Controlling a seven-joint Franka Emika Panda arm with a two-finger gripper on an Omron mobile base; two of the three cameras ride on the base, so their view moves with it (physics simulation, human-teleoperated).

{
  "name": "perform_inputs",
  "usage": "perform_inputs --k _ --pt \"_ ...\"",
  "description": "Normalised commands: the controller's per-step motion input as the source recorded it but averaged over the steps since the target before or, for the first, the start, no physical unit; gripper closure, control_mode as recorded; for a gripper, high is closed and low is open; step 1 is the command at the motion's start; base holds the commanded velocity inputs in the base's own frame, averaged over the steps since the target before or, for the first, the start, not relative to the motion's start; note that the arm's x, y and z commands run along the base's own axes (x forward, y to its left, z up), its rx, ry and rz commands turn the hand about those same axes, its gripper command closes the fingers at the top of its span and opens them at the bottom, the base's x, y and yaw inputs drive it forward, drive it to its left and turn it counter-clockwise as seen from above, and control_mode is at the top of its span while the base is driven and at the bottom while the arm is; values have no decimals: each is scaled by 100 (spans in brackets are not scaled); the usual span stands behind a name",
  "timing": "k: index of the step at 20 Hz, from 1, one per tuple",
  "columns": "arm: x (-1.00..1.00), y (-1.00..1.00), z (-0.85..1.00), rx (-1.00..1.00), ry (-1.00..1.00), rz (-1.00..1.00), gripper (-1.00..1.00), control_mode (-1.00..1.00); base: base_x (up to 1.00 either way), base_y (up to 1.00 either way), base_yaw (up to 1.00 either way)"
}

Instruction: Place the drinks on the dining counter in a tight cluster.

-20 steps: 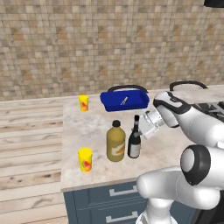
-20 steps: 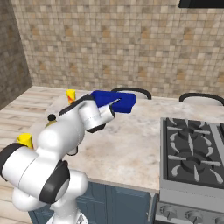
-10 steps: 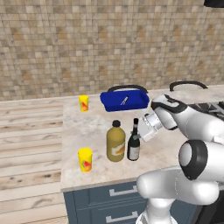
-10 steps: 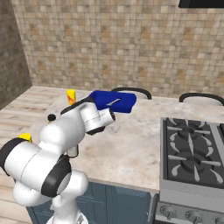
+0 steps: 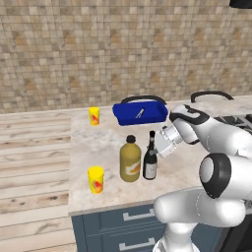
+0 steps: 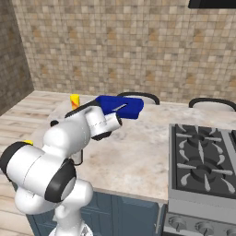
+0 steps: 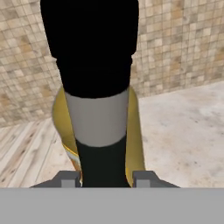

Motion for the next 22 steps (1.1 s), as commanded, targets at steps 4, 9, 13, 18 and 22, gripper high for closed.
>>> perform_inputs --k 4,9,13,18,22 --pt "0 0 0 0 -5 0 100 -100 0 0 0" --pt "0 0 0 0 -8 0 100 -100 0 0 0" --pt "0 0 0 0 -10 0 100 -100 0 0 0" --pt "0 0 -3 0 -6 0 100 -100 0 0 0" --pt "0 0 -3 0 1 0 100 -100 0 0 0"
